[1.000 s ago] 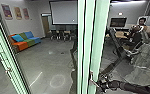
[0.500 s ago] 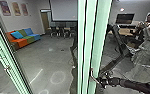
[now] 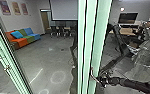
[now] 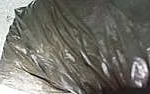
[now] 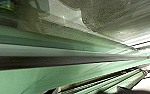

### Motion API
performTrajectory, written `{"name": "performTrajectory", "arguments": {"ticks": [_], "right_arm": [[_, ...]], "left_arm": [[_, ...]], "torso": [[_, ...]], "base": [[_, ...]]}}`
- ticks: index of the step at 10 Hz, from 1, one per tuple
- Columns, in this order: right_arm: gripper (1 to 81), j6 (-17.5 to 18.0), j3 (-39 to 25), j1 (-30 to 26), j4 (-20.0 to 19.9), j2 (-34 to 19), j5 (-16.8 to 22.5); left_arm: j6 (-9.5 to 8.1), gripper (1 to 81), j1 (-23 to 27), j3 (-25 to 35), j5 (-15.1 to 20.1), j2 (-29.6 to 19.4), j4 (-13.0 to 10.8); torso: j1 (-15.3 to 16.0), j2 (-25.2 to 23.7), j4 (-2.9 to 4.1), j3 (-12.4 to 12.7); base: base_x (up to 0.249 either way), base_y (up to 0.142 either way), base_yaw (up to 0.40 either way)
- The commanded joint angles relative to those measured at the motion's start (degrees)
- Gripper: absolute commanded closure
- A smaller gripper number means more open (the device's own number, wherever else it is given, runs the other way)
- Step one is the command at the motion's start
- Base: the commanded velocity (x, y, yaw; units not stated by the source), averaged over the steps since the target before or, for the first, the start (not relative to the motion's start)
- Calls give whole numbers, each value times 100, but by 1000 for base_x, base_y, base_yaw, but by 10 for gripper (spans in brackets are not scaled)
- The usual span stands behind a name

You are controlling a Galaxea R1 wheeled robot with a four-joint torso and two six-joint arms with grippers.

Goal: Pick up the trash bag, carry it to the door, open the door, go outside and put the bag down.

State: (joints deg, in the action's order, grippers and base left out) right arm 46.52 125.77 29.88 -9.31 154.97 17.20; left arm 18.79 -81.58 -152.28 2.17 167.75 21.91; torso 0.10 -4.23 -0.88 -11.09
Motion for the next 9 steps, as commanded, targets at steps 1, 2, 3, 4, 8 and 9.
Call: {"name": "performTrajectory", "arguments": {"ticks": [1, 2, 3, 4, 8, 9], "right_arm": [[10, 25, 350, -952, 211, 63, -446], [10, -64, 438, -1005, 219, 72, -480], [10, -99, 482, -1023, 219, 80, -534], [10, -108, 491, -1031, 245, 107, -542], [10, -99, 535, -1031, 272, 151, -551], [10, -108, 544, -1031, 263, 151, -551]], "left_arm": [[-6, 811, 278, -3, 416, -84, 51], [-6, 811, 278, -3, 425, -84, 51], [-6, 811, 278, -3, 460, -84, 51], [-6, 811, 278, -3, 460, -75, 51], [-6, 811, 278, -3, 548, -84, 42], [-6, 811, 278, -3, 548, -84, 42]], "torso": [[0, 0, 0, 0], [0, 0, 0, 0], [0, 0, 0, -2], [0, 0, 0, -2], [0, 0, 0, -5], [0, 0, 0, -5]], "base": [[0, 0, 0], [0, 0, 0], [0, 0, 0], [0, 0, 0], [0, 0, 0], [0, 0, 0]]}}
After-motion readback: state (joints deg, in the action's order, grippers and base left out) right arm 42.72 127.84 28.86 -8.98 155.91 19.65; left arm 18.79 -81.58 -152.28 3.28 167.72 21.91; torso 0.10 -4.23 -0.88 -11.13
